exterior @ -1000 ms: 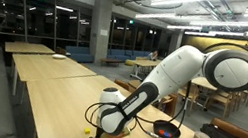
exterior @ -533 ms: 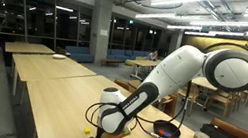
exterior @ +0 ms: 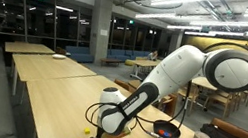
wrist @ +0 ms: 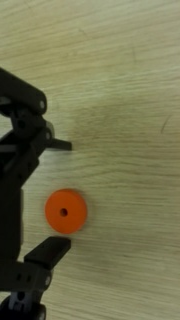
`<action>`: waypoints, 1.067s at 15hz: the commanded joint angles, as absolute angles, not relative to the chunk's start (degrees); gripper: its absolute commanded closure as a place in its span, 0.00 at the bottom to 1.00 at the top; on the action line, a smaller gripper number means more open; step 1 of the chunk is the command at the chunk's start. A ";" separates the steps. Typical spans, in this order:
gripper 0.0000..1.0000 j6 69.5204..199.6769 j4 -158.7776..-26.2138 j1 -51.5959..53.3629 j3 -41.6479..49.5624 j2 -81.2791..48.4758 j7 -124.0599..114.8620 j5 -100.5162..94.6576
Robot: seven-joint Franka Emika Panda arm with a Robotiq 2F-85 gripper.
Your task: Put some of the rings in the black bowl
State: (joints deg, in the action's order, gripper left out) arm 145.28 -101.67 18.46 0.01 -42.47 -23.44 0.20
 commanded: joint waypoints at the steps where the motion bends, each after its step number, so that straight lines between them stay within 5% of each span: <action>1: 0.42 144.22 -102.12 19.24 0.93 -41.04 -24.19 -0.90; 7: 0.83 143.28 -102.13 19.02 1.06 -40.33 -24.04 -1.23; 16: 0.83 145.96 -110.31 17.38 8.31 -31.09 -29.98 -2.56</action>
State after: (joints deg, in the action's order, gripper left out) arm 144.49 -104.32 18.12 5.79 -37.50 -26.47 -0.94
